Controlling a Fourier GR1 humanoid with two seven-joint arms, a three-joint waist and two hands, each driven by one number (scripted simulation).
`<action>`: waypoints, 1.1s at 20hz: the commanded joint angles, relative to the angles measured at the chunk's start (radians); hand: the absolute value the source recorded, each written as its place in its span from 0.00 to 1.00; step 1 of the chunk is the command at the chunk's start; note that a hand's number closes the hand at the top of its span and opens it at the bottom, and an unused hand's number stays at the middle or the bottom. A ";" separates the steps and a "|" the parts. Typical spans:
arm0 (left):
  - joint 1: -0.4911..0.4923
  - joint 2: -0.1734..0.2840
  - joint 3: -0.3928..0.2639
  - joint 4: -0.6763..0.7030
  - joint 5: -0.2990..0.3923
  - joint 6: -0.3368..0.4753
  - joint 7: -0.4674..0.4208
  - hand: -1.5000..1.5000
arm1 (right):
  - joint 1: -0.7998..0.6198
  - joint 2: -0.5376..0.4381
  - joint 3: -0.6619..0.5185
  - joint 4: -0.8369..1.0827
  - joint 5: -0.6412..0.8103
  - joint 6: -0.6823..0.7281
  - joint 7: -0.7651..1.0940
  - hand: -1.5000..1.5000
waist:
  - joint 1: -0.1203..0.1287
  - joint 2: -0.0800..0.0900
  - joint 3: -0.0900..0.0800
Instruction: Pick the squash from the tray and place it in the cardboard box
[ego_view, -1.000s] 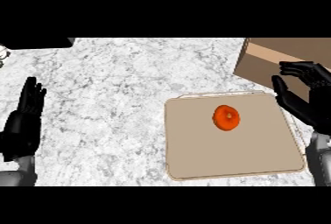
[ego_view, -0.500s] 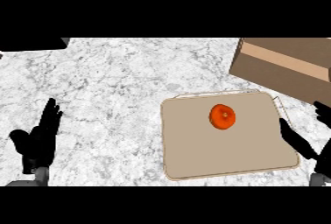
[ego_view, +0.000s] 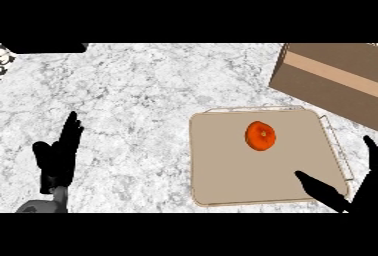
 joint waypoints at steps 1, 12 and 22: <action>-0.042 -0.012 -0.013 0.008 -0.014 0.006 0.032 0.50 | -0.065 0.039 0.079 -0.150 0.126 0.255 0.268 0.00 | 0.023 0.001 0.003; -0.069 -0.054 -0.018 0.072 -0.041 0.008 -0.014 0.50 | -0.377 0.117 0.126 -0.017 0.103 0.581 0.603 0.00 | 0.040 0.005 0.006; -0.067 -0.039 0.007 0.079 -0.031 -0.018 -0.004 0.50 | -0.479 0.118 0.056 0.144 -0.023 0.558 0.661 0.00 | 0.042 0.002 0.007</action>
